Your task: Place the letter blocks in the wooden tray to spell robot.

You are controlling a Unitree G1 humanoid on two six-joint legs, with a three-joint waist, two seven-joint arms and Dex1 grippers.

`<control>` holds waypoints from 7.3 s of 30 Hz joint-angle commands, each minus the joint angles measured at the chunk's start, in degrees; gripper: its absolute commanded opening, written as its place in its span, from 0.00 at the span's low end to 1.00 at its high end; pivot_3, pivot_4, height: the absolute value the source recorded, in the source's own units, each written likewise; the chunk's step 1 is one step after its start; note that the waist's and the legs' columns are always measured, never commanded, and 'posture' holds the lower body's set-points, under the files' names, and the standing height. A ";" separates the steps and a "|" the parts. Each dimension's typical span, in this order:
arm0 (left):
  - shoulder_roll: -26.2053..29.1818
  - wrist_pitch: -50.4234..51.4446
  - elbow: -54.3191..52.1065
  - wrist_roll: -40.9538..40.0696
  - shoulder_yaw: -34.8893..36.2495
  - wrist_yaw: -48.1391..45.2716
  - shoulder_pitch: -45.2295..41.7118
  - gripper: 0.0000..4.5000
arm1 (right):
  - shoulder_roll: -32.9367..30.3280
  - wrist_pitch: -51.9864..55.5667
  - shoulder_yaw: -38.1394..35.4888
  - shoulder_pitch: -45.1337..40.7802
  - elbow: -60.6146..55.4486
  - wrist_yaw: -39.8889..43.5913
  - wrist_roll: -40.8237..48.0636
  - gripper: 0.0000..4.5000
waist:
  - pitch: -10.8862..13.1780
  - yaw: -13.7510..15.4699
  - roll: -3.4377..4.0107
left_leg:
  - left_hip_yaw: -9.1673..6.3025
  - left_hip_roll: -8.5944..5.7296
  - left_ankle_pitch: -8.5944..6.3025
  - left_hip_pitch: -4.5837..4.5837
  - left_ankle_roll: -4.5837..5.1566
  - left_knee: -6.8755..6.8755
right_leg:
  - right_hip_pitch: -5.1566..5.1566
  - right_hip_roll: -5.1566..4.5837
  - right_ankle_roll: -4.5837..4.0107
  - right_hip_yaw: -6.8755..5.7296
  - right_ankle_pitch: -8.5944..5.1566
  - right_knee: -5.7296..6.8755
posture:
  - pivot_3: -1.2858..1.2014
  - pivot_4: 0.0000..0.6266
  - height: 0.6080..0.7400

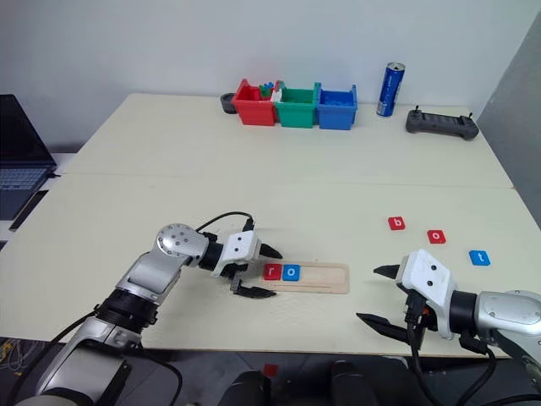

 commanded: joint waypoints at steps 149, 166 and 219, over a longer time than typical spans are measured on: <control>6.61 15.75 -27.97 -19.57 13.35 14.67 8.24 1.00 | 40.03 6.03 9.48 -34.77 37.58 -41.22 -30.90 1.00 | 0.22 -1.86 -0.01 | 0.09 0.11 0.00 -0.32 0.00 -0.16 | -0.60 0.06 -0.41 0.05 0.13 0.12 | 0.52 0.24 1.00; 6.59 16.33 -29.25 -19.43 13.09 15.63 9.09 1.00 | 40.65 1.40 10.03 -36.20 47.42 -40.40 -31.33 0.36 | 0.22 -1.69 -0.02 | 0.07 0.11 0.00 -0.29 -0.01 -0.13 | -0.57 0.06 -0.42 0.04 0.14 0.15 | 0.52 0.24 1.00; 7.70 14.55 -30.07 -18.13 13.38 15.45 13.55 1.00 | 5.78 -7.13 11.71 -18.00 22.73 6.77 -19.30 1.00 | 0.28 -1.63 0.05 | 0.05 0.08 -0.07 -0.38 0.11 -0.12 | -0.60 0.03 -0.34 -0.01 0.03 0.06 | 0.52 0.24 1.00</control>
